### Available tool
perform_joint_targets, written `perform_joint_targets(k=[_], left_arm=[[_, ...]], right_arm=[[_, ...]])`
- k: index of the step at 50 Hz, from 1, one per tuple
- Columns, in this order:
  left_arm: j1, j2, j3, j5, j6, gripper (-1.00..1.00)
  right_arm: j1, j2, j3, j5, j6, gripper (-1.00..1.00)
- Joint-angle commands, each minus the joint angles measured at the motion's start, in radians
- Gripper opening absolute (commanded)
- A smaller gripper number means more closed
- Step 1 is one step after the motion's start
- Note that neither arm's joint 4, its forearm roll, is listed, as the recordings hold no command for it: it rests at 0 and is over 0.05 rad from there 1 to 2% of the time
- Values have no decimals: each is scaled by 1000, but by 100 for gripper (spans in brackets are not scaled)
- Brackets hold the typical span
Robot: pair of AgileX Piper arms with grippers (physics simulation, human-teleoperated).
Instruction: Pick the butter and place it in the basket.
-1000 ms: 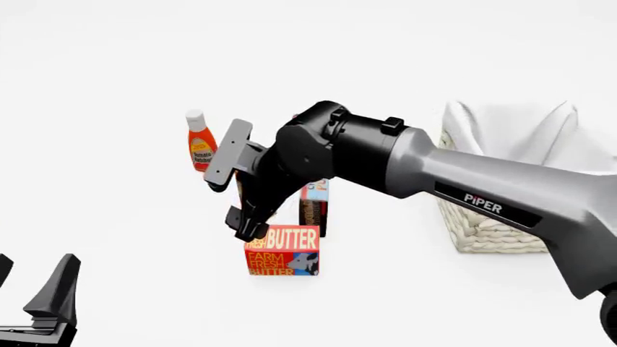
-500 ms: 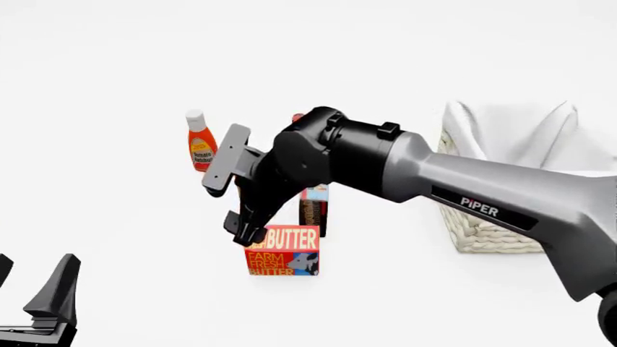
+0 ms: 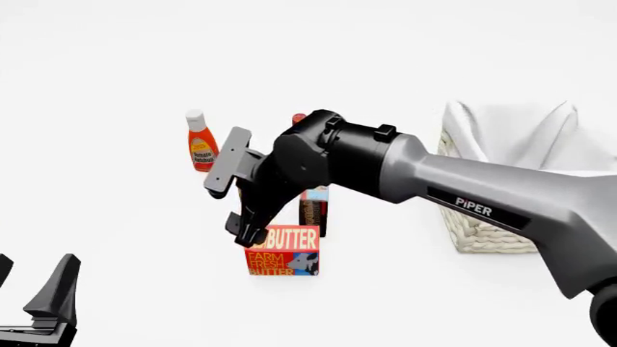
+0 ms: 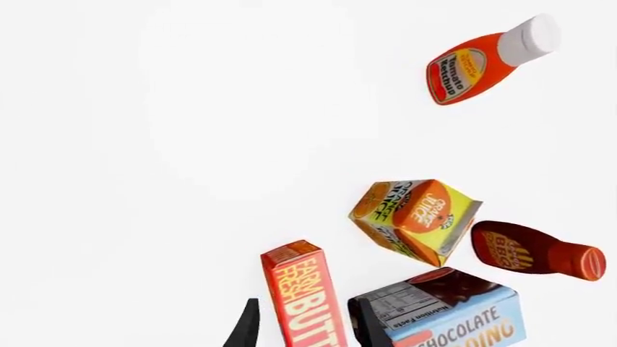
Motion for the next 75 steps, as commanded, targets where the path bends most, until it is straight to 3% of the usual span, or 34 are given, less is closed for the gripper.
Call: perform_joint_targets(k=[1,35,75], left_arm=[[0,0,0,0,0,100],[0,0,0,0,0,100],[0,0,0,0,0,100]], right_arm=[[-7,8,-3,-2,-4,100],[6,32,-3,-8,24,100],[-13,65,-10,-14,-1,100]])
